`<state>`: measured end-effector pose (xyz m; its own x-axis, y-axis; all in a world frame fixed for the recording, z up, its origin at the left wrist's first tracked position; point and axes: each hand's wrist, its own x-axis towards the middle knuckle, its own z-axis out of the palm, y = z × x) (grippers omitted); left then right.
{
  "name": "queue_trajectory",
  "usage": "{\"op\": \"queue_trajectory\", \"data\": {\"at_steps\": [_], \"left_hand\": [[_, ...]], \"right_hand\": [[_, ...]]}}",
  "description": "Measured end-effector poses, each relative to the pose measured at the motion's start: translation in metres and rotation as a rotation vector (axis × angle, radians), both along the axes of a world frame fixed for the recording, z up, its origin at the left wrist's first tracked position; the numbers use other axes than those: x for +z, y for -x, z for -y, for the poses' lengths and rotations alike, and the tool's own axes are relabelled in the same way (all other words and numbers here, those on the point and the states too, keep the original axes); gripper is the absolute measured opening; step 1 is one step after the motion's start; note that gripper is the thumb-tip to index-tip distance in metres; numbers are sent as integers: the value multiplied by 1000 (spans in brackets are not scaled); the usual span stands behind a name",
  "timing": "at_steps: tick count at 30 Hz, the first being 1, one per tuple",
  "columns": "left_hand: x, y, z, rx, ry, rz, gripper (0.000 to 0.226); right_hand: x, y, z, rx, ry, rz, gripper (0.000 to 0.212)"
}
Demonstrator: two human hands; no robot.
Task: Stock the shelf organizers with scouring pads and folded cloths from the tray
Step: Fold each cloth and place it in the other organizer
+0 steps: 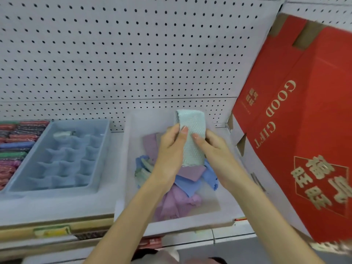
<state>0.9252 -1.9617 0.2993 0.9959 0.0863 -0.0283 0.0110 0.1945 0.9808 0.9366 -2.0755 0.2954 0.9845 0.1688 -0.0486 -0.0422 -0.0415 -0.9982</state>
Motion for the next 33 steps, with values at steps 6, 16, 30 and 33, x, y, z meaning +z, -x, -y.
{"op": "queue_trajectory", "data": {"at_steps": [6, 16, 30, 33], "left_hand": [[-6, -1, -25, -184, -171, 46, 30], [-3, -8, -33, -114, -90, -58, 21], [-3, -15, -39, -254, -162, -61, 27], [-3, -18, -46, -261, -149, -107, 22]], "right_hand": [[0, -2, 13, -33, -131, -121, 22], [-6, -11, 13, -35, -107, -41, 22], [-12, -18, 17, -5, -105, -26, 27], [-13, -21, 22, 57, -143, -4, 24]]}}
